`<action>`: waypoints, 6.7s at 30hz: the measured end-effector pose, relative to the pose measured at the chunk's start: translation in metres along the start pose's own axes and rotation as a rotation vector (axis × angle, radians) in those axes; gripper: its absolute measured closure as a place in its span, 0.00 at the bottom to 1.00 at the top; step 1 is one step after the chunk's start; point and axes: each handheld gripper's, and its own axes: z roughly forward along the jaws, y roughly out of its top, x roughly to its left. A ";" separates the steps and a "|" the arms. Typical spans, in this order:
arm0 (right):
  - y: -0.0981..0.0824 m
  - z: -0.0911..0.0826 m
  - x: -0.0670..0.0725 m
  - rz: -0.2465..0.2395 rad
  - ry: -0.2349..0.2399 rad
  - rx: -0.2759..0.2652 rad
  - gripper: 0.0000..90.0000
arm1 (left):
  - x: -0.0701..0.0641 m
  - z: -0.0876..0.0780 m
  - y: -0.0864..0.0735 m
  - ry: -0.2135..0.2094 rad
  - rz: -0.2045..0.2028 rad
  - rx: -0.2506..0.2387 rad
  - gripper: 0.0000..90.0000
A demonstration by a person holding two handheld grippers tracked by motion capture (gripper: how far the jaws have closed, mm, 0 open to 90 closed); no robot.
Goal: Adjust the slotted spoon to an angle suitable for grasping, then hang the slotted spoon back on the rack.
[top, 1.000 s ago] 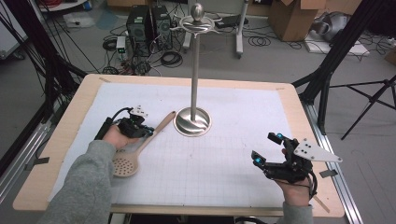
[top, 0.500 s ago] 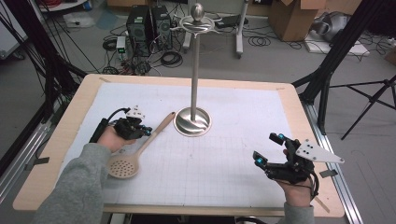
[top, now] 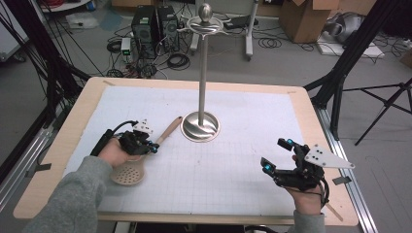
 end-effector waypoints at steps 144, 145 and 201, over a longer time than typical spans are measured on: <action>-0.002 0.012 0.001 0.006 0.055 0.034 0.12 | -0.007 -0.060 -0.023 0.048 0.078 -0.080 0.23; -0.002 0.012 0.001 0.005 0.057 0.034 0.12 | -0.008 -0.059 -0.024 0.042 0.075 -0.079 0.23; -0.001 0.021 0.000 0.003 0.076 0.041 0.12 | -0.012 -0.034 -0.034 -0.017 0.109 0.169 0.51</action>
